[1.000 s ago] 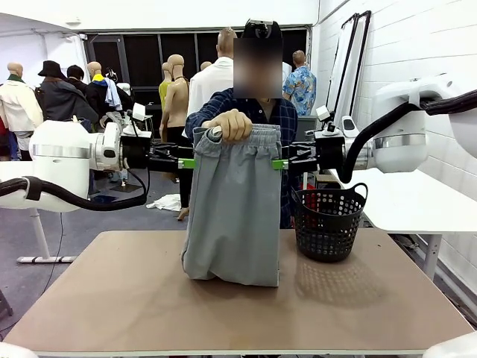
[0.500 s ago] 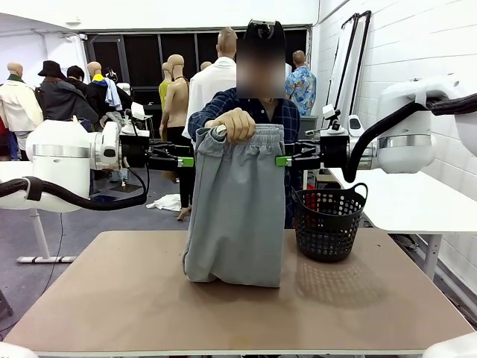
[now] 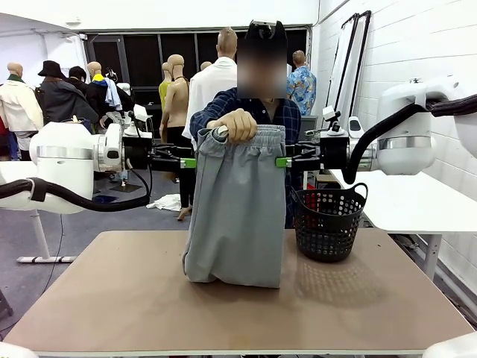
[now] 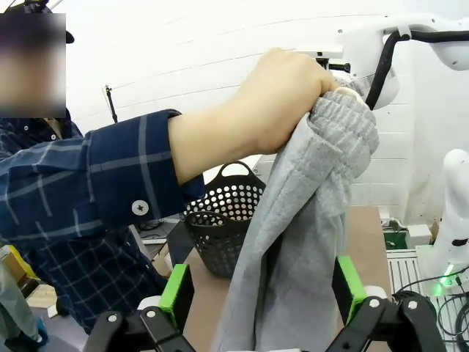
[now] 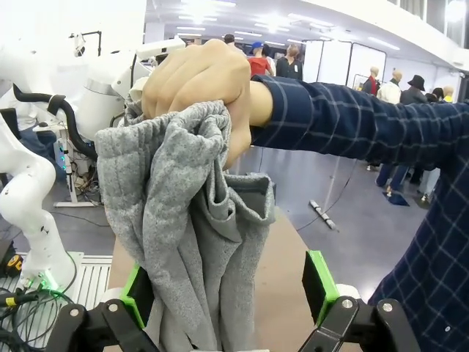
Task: Fold the training pants.
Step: Release the ends of the Training pants and then grab the overlapped ends.
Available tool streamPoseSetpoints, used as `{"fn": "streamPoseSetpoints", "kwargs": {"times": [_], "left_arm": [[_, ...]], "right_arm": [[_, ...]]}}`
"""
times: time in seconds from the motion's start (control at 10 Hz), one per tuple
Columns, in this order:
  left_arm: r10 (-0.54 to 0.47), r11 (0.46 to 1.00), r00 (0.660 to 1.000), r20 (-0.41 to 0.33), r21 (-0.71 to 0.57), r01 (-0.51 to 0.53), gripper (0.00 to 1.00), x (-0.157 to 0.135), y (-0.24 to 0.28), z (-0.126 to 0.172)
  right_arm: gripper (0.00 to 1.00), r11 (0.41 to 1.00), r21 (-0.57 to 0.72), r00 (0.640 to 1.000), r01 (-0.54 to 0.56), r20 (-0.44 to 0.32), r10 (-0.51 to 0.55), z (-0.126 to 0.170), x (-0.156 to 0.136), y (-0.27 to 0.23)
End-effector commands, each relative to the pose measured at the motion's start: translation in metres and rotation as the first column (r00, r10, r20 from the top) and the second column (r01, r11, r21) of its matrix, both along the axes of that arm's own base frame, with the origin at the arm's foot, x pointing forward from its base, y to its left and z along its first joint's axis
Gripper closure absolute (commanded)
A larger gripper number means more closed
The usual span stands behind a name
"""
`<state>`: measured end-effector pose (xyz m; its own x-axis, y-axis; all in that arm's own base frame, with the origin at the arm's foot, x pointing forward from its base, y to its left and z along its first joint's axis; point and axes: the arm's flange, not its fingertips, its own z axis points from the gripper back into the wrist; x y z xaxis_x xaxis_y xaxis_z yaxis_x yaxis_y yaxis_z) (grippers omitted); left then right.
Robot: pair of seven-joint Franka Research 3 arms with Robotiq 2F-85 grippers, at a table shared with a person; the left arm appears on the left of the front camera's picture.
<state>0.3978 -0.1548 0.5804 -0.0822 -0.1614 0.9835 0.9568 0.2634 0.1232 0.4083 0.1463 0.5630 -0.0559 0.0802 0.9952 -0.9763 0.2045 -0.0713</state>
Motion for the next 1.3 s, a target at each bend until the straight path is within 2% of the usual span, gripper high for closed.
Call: {"fn": "streamPoseSetpoints", "kwargs": {"times": [0.0, 0.1, 0.6, 0.8, 1.0, 1.2], "left_arm": [[-0.054, 0.998, 0.999, -0.001, -0.034, 0.054, 0.00, 0.005, -0.009, -0.001], [-0.087, 0.995, 0.996, -0.006, -0.044, 0.086, 0.00, 0.005, -0.009, -0.001], [-0.093, 0.996, 0.996, -0.002, -0.018, 0.093, 0.00, 0.015, -0.023, -0.004], [-0.085, 0.996, 0.996, -0.001, -0.007, 0.085, 0.00, 0.015, -0.031, -0.007], [-0.036, 0.999, 0.999, 0.012, 0.004, 0.036, 0.00, 0.016, -0.036, -0.008], [-0.020, 0.999, 1.000, 0.013, -0.032, 0.021, 0.00, 0.019, -0.039, -0.010]], "right_arm": [[0.00, 0.999, 0.044, 1.000, 0.008, -0.007, -0.008, -0.005, 0.003, 0.004], [0.00, 0.999, 0.046, 1.000, 0.005, -0.009, -0.004, -0.005, 0.003, 0.004], [0.00, 0.999, 0.053, 1.000, -0.010, -0.016, 0.011, -0.006, 0.006, 0.004], [0.00, 0.998, 0.061, 0.999, -0.029, -0.024, 0.031, -0.005, 0.002, 0.004], [0.00, 0.997, 0.069, 0.999, -0.037, -0.027, 0.039, -0.006, 0.002, 0.004], [0.00, 0.995, 0.075, 0.997, -0.062, -0.041, 0.065, -0.006, 0.000, 0.003]]}}
